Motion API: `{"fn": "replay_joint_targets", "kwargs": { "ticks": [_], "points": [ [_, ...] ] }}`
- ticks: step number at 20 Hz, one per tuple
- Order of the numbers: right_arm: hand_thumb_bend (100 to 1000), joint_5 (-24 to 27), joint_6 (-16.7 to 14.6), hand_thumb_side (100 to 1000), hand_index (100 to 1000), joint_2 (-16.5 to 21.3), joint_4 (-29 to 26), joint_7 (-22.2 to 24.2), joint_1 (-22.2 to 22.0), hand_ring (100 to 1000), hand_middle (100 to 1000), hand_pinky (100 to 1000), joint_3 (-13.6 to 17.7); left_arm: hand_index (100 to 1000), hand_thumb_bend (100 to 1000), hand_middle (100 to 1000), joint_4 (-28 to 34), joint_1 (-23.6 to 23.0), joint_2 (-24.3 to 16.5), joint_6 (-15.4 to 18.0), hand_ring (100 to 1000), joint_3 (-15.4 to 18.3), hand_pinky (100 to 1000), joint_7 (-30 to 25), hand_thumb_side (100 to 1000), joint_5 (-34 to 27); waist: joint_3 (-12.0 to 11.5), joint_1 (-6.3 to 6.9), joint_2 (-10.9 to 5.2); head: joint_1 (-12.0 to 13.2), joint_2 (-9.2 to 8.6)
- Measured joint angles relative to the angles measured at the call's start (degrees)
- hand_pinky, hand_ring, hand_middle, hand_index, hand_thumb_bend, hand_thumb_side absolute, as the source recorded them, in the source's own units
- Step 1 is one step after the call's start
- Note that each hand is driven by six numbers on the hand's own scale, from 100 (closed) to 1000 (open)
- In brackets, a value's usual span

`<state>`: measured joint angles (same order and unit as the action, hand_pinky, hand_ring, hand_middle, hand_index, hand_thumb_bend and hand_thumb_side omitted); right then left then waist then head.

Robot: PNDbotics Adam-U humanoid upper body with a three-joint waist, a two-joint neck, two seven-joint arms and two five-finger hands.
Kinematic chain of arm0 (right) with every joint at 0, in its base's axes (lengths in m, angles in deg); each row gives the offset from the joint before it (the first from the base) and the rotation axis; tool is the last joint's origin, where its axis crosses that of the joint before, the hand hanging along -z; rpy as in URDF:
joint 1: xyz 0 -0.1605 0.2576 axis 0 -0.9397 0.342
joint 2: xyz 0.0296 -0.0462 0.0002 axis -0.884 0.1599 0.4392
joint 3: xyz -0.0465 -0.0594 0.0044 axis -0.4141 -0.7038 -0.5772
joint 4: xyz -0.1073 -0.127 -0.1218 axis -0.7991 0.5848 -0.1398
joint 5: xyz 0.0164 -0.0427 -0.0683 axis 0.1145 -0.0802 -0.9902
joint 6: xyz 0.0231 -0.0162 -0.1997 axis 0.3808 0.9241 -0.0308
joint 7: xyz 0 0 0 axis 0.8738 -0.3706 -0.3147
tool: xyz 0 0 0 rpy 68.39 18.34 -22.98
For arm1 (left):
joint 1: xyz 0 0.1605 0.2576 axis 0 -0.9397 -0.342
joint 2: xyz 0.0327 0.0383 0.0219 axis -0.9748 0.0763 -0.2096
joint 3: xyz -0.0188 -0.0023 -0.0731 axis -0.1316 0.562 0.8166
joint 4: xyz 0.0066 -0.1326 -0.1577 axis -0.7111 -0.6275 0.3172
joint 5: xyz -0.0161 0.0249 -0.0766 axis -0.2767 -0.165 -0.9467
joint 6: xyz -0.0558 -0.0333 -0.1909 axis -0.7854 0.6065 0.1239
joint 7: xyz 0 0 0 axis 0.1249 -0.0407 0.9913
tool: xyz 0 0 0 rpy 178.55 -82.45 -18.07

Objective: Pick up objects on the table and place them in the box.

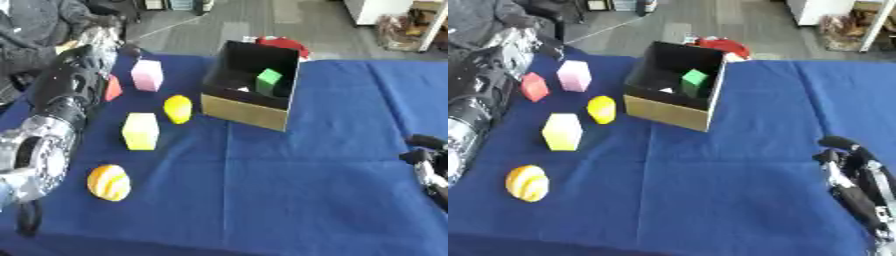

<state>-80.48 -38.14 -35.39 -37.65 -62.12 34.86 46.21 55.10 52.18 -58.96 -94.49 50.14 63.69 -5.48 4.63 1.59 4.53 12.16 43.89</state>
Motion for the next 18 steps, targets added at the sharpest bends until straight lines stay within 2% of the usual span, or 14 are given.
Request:
{"fn": "replay_joint_targets", "kwargs": {
  "ticks": [5, 7, 8, 11, 18],
  "points": [
    [100, 0.0, -0.11, 413, 805, 0.13, 0.34, -0.11, 0.03, 670, 739, 762, 0.05, 963, 245, 847, -3.55, -0.1, -1.22, -0.11, 775, -2.56, 825, 3.35, 257, -3.74, -0.29, -0.01, 0.0, 0.01, 0.0],
    [100, 0.0, -0.14, 410, 805, 0.17, 0.46, -0.15, 0.07, 670, 739, 762, 0.11, 968, 288, 856, -4.5, -0.1, -1.57, -0.12, 782, -3.37, 831, 4.17, 243, -4.48, -0.43, -0.17, 0.06, 0.02, 0.0],
    [100, 0.01, -0.16, 403, 805, 0.2, 0.49, -0.16, 0.08, 671, 739, 762, 0.16, 972, 346, 864, -4.87, -0.1, -1.67, -0.14, 791, -3.75, 836, 4.5, 223, -4.64, -0.46, -0.38, 0.06, 0.02, 0.0],
    [100, 0.04, -0.29, 392, 805, 0.25, 0.82, -0.3, 0.35, 671, 739, 762, 0.32, 975, 419, 875, -5.74, -0.22, -1.74, 0.14, 804, -4.89, 845, 5.23, 228, -4.36, -0.79, -1.2, 0.08, 0.03, 0.0],
    [100, 0.39, -0.53, 365, 805, 0.62, 1.64, -0.75, 1.3, 672, 739, 762, 0.34, 976, 459, 877, -5.49, -0.25, -2.31, 1.51, 816, -5.62, 854, 4.82, 245, -0.24, -1.23, -3.17, 1.53, 0.12, 0.0]
  ]
}}
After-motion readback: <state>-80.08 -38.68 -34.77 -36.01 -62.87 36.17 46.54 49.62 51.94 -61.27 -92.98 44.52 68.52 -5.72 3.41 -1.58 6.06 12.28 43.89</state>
